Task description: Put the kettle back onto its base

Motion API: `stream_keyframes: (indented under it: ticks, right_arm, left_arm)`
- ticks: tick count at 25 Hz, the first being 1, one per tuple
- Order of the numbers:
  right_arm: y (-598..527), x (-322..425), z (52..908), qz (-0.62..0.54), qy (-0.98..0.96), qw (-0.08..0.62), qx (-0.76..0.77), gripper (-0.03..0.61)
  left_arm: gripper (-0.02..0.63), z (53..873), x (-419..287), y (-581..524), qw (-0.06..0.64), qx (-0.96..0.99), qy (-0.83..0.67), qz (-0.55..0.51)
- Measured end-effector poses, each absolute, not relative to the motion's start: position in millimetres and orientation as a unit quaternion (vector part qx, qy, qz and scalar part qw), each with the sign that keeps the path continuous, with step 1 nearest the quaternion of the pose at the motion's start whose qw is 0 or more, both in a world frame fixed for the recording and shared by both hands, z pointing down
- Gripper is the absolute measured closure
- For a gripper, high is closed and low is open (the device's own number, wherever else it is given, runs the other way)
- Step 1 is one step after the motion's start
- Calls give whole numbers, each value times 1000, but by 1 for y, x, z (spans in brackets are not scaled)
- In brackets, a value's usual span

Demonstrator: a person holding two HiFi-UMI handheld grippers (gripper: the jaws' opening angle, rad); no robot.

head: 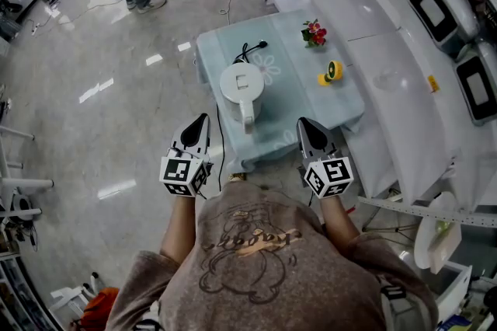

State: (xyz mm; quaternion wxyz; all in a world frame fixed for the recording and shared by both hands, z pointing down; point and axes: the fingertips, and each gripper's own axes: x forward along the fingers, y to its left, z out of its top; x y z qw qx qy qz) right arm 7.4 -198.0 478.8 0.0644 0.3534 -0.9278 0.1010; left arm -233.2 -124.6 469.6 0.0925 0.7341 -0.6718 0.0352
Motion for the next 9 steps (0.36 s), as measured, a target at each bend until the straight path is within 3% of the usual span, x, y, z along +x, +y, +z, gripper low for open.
stream_keyframes:
  ticks: [9]
  right_arm:
    - [-199, 6, 480, 102, -929, 64, 351, 581]
  left_arm:
    - [592, 470, -240, -122, 94, 727, -679, 30]
